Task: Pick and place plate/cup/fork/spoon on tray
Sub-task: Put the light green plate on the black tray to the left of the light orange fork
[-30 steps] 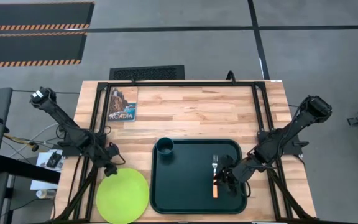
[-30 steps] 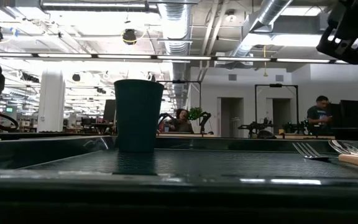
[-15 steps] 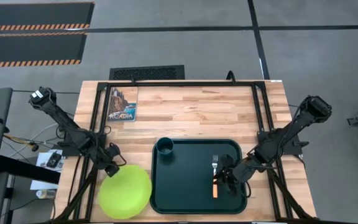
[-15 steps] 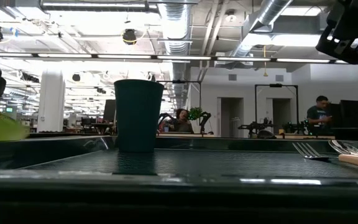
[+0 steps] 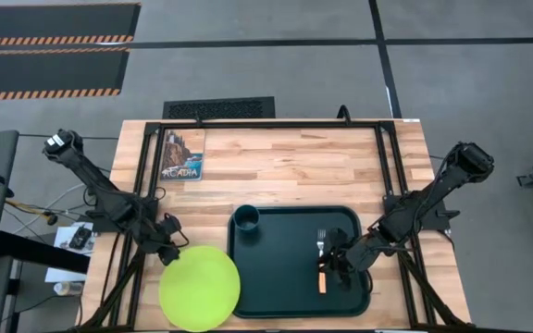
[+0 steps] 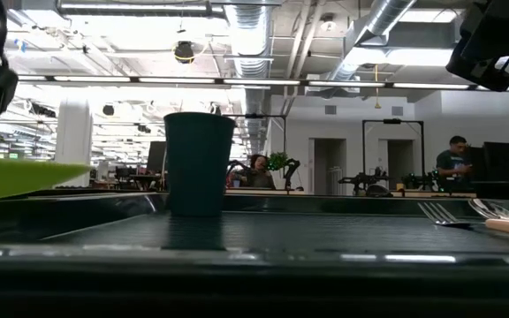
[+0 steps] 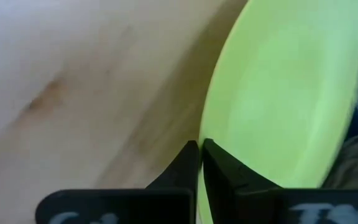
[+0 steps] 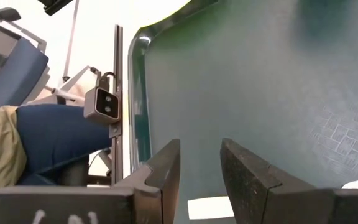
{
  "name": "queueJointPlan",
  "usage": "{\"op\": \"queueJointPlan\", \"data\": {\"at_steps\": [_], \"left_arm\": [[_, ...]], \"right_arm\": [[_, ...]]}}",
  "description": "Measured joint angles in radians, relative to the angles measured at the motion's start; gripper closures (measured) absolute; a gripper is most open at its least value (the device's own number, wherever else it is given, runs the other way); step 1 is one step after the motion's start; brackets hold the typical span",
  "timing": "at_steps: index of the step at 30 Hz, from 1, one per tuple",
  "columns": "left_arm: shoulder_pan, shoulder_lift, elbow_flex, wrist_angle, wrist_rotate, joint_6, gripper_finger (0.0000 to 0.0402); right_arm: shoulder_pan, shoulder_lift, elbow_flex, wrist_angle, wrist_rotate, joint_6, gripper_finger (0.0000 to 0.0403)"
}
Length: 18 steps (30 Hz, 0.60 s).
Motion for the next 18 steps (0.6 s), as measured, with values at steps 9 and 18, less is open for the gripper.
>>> {"op": "queueJointPlan", "data": {"at_steps": [9,18], "left_arm": [[0.000,-0.001,0.093,0.001,-0.071,-0.015,0.0400],[0.000,-0.001,0.134,0.013,-0.198,-0.124,0.0401]], "right_arm": [[0.000,0.000,0.000,0.000,0.007,-0.014,0.0262],[0.000,0.000,0.000,0.000,0.034,-0.015,0.0262]]}}
